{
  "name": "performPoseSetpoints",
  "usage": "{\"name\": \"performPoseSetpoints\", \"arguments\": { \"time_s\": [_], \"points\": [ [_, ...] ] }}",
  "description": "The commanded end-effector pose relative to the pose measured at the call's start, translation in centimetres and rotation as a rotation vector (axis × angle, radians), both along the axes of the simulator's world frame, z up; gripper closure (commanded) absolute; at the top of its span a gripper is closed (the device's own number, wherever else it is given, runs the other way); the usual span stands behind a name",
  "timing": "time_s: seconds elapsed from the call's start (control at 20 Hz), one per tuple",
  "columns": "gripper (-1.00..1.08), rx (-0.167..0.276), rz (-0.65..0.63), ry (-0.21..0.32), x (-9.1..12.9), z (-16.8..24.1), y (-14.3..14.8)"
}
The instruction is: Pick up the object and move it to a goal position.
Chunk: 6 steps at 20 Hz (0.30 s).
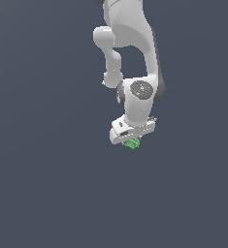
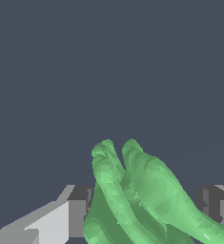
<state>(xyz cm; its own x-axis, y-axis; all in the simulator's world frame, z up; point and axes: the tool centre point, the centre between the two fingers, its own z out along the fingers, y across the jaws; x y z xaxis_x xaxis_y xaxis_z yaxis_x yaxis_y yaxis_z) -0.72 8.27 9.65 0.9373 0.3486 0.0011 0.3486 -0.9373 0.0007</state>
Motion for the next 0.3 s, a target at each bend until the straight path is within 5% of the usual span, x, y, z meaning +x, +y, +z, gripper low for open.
{"name": "performPoseSetpoints", "arguments": {
  "time_s": [0.0, 0.25],
  "points": [
    [1.08, 0.0, -0.001, 0.001, -0.25, 0.72, 0.48],
    [1.08, 0.0, -0.001, 0.001, -0.23, 1.06, 0.75]
  ]
}}
